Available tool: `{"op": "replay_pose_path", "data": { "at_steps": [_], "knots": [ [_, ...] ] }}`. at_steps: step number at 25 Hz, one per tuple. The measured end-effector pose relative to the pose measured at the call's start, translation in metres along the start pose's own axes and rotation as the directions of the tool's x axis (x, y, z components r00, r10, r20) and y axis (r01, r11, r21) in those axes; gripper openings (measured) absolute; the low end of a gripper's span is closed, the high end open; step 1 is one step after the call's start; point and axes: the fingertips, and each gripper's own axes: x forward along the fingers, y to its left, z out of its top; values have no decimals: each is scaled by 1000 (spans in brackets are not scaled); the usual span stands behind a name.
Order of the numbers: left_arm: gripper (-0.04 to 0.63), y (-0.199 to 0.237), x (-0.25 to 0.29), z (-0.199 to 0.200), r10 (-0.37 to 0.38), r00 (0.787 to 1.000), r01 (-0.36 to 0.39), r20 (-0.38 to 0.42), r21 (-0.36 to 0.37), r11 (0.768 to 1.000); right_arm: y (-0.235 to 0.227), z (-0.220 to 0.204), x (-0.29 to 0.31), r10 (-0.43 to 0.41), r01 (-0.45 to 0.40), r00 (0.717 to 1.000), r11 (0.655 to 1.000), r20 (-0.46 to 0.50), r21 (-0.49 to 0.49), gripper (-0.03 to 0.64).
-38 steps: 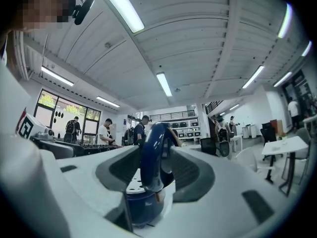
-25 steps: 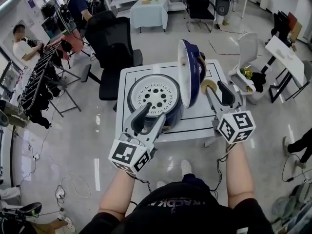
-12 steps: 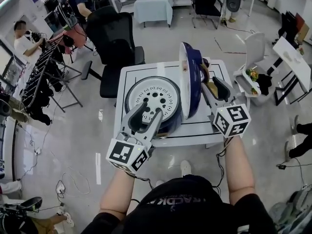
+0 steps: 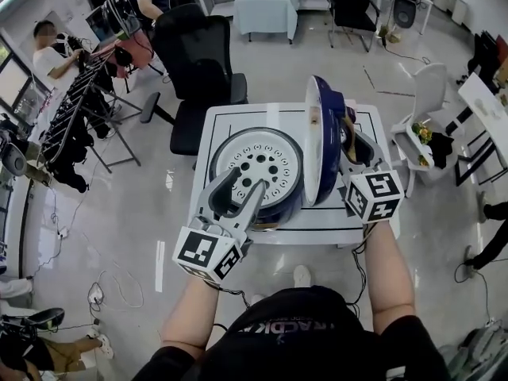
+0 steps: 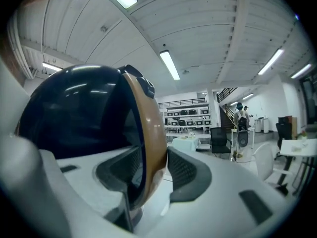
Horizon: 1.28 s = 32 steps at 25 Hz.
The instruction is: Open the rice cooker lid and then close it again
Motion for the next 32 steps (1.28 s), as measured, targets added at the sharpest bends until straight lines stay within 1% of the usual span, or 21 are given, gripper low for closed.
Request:
{"op": "replay_pose_path", "data": {
  "at_steps": [1, 3, 5, 10, 15, 20, 24, 32],
  "knots": [
    [204, 1, 0, 0, 5, 1000, -5, 1, 0, 1000, 0, -1, 2, -5, 5, 1000, 1000, -3, -7, 178],
    [204, 4, 0, 1, 12, 1000, -12, 4, -1, 1000, -2, -2, 5, -21, 21, 1000, 1000, -10, -14, 146],
    [204, 7, 1, 2, 18, 1000, -18, 7, -6, 1000, -3, -3, 8, -26, 26, 1000, 1000, -16, -8, 127],
    [204, 10, 1, 5, 30, 999, -30, 13, 4, 1000, -3, -1, 10, -30, 30, 999, 999, -11, 11, 120],
    [204, 10, -1, 6, 40, 999, -40, 17, 9, 999, 2, 0, 11, -24, 24, 1000, 1000, -15, -6, 117],
    [204, 14, -6, 12, 62, 998, -62, 24, 16, 998, 13, 7, 16, -17, 16, 1000, 997, -21, -70, 117],
    [201, 17, -12, 25, 81, 995, -82, 50, 15, 997, 24, 11, 19, -4, 0, 999, 992, -34, -129, 117],
    [185, 17, -15, 48, 147, 985, -150, 93, 32, 988, 51, 20, 30, 34, -48, 998, 963, -55, -266, 118]
  ]
}}
